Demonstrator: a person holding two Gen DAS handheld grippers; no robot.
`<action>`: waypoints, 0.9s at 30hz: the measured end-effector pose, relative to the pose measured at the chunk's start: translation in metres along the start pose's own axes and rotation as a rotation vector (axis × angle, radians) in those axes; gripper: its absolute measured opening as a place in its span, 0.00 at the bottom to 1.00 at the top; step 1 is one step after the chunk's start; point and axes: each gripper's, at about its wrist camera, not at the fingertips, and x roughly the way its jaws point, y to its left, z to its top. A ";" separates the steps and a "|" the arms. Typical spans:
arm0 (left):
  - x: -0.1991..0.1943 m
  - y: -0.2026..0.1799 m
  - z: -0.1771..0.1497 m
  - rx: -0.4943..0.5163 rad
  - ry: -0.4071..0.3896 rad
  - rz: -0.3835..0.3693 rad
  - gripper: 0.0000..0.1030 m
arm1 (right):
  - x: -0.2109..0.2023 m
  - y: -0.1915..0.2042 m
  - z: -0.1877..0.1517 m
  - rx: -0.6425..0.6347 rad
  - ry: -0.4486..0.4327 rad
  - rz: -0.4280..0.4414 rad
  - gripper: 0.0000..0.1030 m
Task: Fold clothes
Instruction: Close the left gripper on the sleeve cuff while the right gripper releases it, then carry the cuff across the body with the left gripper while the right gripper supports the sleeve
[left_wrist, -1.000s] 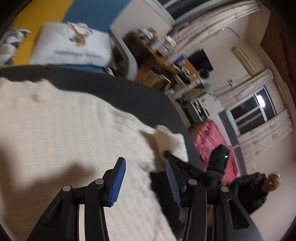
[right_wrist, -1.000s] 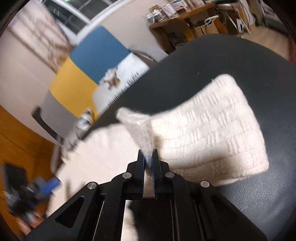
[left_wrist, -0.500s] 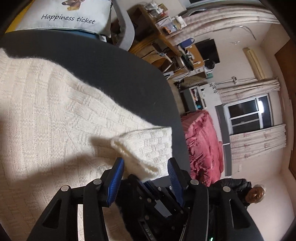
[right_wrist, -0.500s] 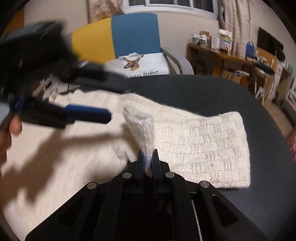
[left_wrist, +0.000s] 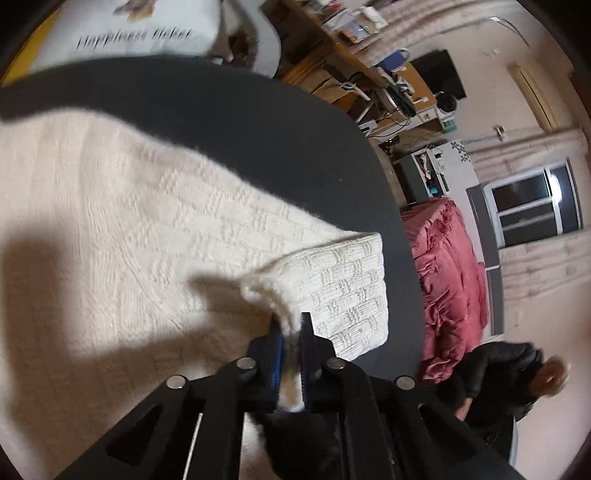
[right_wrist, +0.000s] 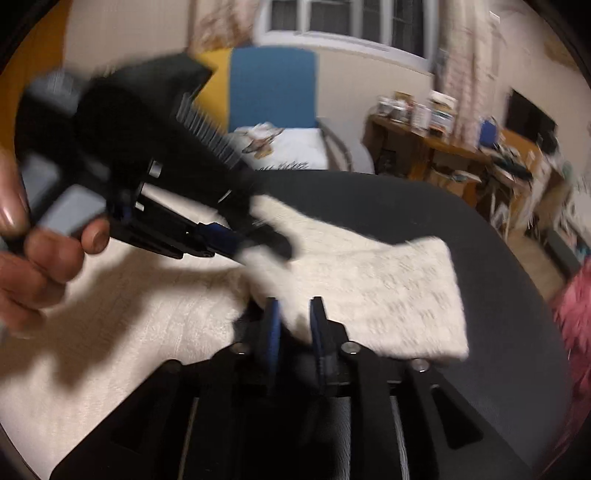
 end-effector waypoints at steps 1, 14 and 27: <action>-0.004 -0.001 0.000 0.007 -0.018 0.009 0.06 | -0.007 -0.011 -0.005 0.074 -0.002 0.028 0.43; -0.115 -0.052 0.022 0.202 -0.263 -0.057 0.06 | -0.049 -0.088 -0.065 0.716 -0.191 0.441 0.65; -0.203 -0.036 0.051 0.165 -0.440 -0.086 0.06 | -0.001 -0.011 -0.023 0.638 -0.133 0.490 0.71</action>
